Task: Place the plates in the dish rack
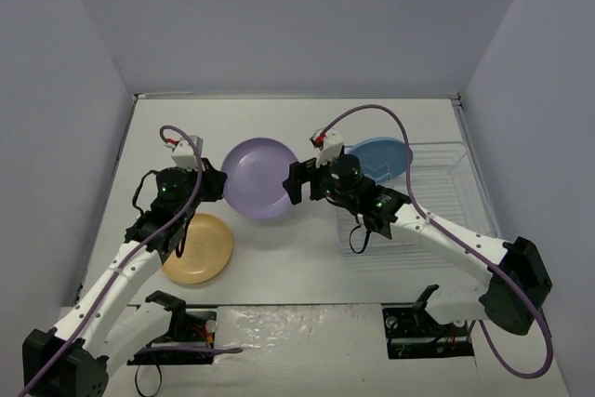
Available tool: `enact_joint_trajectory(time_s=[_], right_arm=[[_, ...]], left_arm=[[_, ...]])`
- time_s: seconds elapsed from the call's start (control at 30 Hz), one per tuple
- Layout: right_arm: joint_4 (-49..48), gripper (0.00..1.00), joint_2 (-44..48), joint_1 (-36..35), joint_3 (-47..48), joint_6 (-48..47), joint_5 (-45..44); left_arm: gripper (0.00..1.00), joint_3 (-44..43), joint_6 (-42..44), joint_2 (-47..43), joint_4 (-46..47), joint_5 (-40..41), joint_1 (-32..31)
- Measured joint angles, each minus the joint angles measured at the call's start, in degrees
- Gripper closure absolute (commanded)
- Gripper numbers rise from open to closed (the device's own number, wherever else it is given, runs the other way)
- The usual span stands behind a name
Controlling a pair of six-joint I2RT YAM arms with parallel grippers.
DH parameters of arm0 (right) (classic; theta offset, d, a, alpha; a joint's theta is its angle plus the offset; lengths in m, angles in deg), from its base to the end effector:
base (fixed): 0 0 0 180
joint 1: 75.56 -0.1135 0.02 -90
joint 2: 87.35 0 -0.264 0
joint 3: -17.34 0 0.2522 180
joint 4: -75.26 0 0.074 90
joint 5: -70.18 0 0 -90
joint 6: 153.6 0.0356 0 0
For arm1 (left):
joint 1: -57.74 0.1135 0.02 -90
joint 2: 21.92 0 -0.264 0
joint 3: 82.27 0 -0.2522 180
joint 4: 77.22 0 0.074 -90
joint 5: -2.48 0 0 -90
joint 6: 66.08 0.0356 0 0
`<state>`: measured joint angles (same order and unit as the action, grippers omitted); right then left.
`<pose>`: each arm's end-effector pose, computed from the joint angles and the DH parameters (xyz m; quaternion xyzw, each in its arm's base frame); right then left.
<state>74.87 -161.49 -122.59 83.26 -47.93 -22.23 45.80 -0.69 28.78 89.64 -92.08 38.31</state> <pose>0.2097 0.2229 0.3165 -0.1904 0.7293 0.3283 0.5694 0.1990 -0.0732 0.3006 -0.0100 0.7764 -0.2646 0.5719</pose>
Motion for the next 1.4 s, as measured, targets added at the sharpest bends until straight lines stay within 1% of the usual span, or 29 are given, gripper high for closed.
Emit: enact_joint_trajectory(time_s=[0.07, 0.13, 0.2, 0.23, 0.27, 0.4, 0.47, 0.5, 0.57, 0.6, 0.63, 0.67, 0.7, 0.83, 0.93, 1.03, 1.13, 1.23, 1.3, 1.4], right_arm=[[-1.49, 0.21, 0.0, 0.0, -0.86, 0.34, 0.92], [-2.77, 0.23, 0.0, 0.0, -1.58, 0.69, 1.82], [-3.41, 0.3, -0.02, 0.0, -2.01, 0.99, 2.3], [-3.68, 0.36, -0.03, 0.0, -2.14, 1.02, 2.45], [-3.97, 0.46, -0.04, 0.0, -2.24, 1.09, 2.52], [-5.77, 0.92, -0.03, 0.0, -3.06, 1.81, 2.8], [-6.76, 0.99, 0.16, 0.08, -3.59, 2.28, 3.14], [-7.2, 1.0, 0.34, 0.15, -3.83, 2.61, 3.35], [-8.27, 1.0, 1.14, 0.07, -3.94, 2.58, 3.52], [-8.43, 1.0, 1.85, 0.07, -4.0, 1.55, 3.45], [-8.37, 1.0, 2.47, 0.07, -4.14, 0.76, 3.36], [-8.24, 1.0, 3.04, 0.05, -4.21, -0.43, 3.14], [-8.08, 1.0, 3.48, 0.04, -4.22, -1.73, 2.82], [-5.82, 1.0, 5.12, -0.02, -3.24, -10.26, -0.72], [-2.3, 1.0, 6.59, -0.28, 0.09, -20.27, -5.83], [2.62, 1.0, 8.56, -0.28, 5.79, -30.12, -10.27], [10.0, 1.0, 11.17, -0.26, 13.67, -43.84, -12.43], [16.25, 1.0, 14.53, -0.26, 19.81, -56.53, -11.66], [23.6, 1.0, 15.86, -0.16, 24.34, -63.85, -9.85], [35.96, 1.0, 15.29, 0.19, 33.21, -72.75, -7.14]], left_arm=[[1.0, 0.28, 0.01, -1.37, -0.62, -0.25, -0.53], [1.0, 0.32, -0.05, -2.38, -0.71, -0.91, -0.86], [1.0, 0.69, -0.15, -3.52, -0.58, -1.62, -0.86], [1.0, 1.02, -0.23, -4.2, -0.5, -1.95, -0.86], [1.0, 1.44, -0.34, -4.95, -0.49, -2.31, -0.86], [1.0, 2.53, -0.7, -7.53, -0.86, -3.42, -0.86], [0.99, 2.57, -0.8, -8.21, -1.17, -3.58, -0.82], [0.8, 2.6, -0.74, -8.44, -1.42, -3.5, -0.78], [0.27, 2.62, -0.68, -8.28, -2.08, -3.14, -0.7], [0.16, 2.62, -0.73, -8.06, -2.12, -3.4, -0.71], [0.08, 2.62, -1.23, -7.91, -2.06, -3.85, -0.78], [0.04, 2.62, -1.48, -7.77, -2.06, -4.15, -0.84], [0.03, 2.6, -1.56, -7.66, -2.08, -4.36, -0.92], [0.03, 2.12, -1.82, -7.31, -2.56, -4.2, -0.97], [0.03, 1.6, -1.85, -7.07, -2.85, -2.88, -0.97], [0.03, 0.6, -2.08, -6.21, -4.36, -0.8, -0.97], [0.03, 0.05, -2.58, -5.11, -5.15, 1.44, -0.89], [0.03, -0.05, -3.09, -4.42, -6.18, 3.6, -0.68], [0.03, -0.5, -3.52, -4.29, -8.12, 5.68, -0.47], [0.03, -1.45, -4.78, -4.31, -10.67, 8.43, -0.05]])
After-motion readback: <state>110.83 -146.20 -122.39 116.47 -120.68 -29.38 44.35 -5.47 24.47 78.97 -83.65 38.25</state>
